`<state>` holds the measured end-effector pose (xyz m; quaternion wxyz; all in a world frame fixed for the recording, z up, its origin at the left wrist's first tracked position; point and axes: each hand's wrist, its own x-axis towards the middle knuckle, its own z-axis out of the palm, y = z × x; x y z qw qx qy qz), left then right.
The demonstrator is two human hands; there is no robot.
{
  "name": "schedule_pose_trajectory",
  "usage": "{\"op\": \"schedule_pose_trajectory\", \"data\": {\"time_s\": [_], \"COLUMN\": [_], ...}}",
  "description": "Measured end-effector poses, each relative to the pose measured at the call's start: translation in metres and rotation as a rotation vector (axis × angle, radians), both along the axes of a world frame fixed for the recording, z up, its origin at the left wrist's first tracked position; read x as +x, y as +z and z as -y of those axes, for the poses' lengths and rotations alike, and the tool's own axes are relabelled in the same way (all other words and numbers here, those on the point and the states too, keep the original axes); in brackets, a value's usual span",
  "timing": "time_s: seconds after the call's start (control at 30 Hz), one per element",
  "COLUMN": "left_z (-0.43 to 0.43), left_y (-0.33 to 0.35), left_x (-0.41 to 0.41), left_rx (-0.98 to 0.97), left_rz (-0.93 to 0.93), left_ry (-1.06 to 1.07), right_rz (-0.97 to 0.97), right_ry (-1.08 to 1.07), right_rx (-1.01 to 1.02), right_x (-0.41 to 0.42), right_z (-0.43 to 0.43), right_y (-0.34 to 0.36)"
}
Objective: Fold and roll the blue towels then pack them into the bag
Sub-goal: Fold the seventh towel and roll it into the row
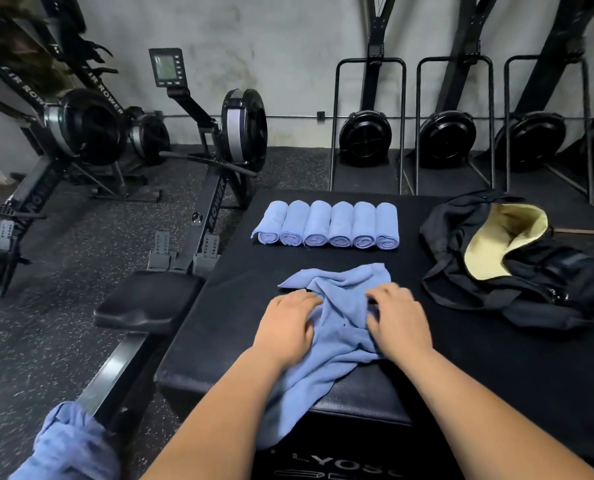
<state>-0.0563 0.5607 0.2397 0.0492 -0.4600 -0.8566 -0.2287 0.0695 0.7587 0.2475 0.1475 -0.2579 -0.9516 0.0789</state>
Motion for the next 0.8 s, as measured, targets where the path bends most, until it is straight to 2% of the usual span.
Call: {"op": "schedule_pose_trajectory", "data": {"time_s": [0.1,0.23,0.37,0.53,0.63,0.7,0.8], "left_z": [-0.006,0.001,0.005,0.004,0.006,0.009,0.007], "left_y": [-0.002,-0.005,0.003,0.004,-0.009,-0.013,-0.008], "left_x": [0.007,0.004,0.011,0.013,0.010,0.008,0.010], "left_rx": [-0.116,-0.214,-0.194,-0.180,-0.145,-0.193,-0.322], "left_rz": [0.035,-0.220,-0.311,-0.362,-0.248,-0.132,-0.106], "left_ry": [-0.078,-0.055,0.032,0.118,-0.004,-0.064,-0.006], "right_rz": [0.070,0.087,0.055,0.124,0.144,0.238,0.339], "right_ry": [0.149,0.077,-0.034,-0.151,0.122,0.183,-0.019], "right_rx": [0.045,0.250,0.345,0.288,0.175,0.118,0.024], "right_x": [0.007,0.012,0.015,0.015,0.015,0.016,0.014], "right_z": [0.010,0.001,-0.005,-0.008,-0.010,-0.016,-0.023], "right_y": [-0.009,-0.015,-0.015,-0.005,-0.014,-0.022,-0.019]}}
